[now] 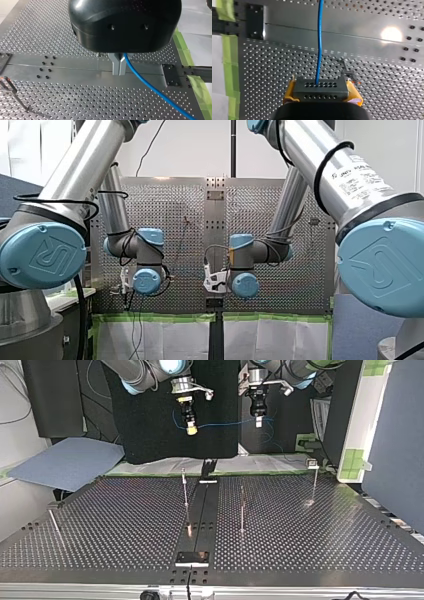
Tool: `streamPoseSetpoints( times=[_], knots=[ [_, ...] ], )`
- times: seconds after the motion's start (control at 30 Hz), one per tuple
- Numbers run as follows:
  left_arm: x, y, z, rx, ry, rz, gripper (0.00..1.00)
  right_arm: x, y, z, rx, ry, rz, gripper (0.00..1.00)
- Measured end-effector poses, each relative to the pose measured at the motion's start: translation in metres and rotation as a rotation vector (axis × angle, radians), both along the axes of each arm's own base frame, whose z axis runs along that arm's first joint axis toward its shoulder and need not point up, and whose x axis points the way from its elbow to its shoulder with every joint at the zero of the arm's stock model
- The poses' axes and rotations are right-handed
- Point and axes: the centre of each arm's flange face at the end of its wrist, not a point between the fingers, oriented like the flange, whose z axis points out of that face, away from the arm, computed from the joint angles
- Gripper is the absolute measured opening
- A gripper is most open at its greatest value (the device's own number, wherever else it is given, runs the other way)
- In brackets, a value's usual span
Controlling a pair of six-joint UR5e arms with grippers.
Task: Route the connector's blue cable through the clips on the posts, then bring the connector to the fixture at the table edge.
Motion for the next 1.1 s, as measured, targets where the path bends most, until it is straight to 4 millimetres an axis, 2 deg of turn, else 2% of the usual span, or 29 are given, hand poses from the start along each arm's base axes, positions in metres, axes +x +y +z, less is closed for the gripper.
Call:
streamPoseSetpoints(
  times=[0.3, 0.73, 1.1],
  knots=[
    [0.000, 0.000, 0.000, 0.000, 0.001, 0.000, 0.00, -0.003, 0.001, -0.003, 0.007, 0.010, -0.005, 0.00],
    [0.000, 0.000, 0.000, 0.000, 0.001, 0.000, 0.00, -0.011, 0.003, 0.028, 0.019, 0.031, -0.034, 0.00],
    [0.000, 0.000, 0.000, 0.001, 0.001, 0.001, 0.00, -0.015, 0.007, 0.027, 0.055, 0.070, -0.034, 0.00]
  ],
)
